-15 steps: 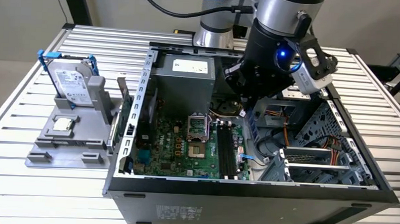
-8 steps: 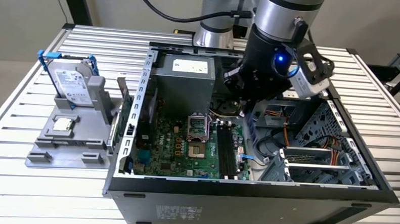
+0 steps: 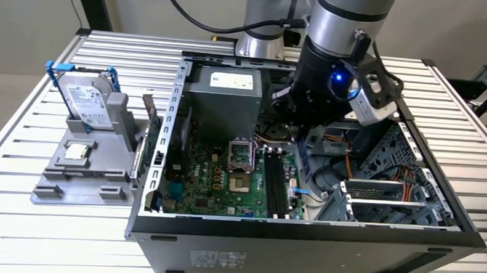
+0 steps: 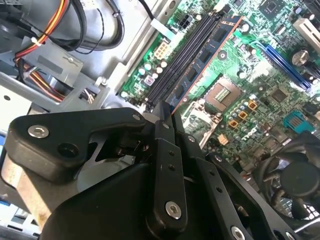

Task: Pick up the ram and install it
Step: 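Insert the ram into the slot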

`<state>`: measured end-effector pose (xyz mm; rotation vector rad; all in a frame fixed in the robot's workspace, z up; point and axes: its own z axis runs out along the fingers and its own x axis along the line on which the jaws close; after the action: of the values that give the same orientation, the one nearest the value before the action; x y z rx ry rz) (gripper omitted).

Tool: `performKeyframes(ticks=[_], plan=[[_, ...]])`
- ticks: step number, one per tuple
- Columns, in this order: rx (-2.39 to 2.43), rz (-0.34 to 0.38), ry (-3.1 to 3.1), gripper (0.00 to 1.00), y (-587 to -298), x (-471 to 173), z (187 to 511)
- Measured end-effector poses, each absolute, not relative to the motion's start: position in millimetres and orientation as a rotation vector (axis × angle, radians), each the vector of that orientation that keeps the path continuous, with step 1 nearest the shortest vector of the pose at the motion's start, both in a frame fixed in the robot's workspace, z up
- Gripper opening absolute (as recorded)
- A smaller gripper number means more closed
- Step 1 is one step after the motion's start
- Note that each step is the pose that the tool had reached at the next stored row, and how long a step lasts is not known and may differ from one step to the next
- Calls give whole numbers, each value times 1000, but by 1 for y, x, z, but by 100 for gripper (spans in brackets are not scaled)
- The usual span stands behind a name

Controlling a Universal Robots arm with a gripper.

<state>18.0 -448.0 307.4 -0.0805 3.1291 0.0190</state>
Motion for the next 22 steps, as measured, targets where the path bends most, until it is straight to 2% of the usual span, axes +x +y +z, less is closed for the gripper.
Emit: performKeyframes(ticks=[22], plan=[[7,-4,3114,0,-448,10,272]])
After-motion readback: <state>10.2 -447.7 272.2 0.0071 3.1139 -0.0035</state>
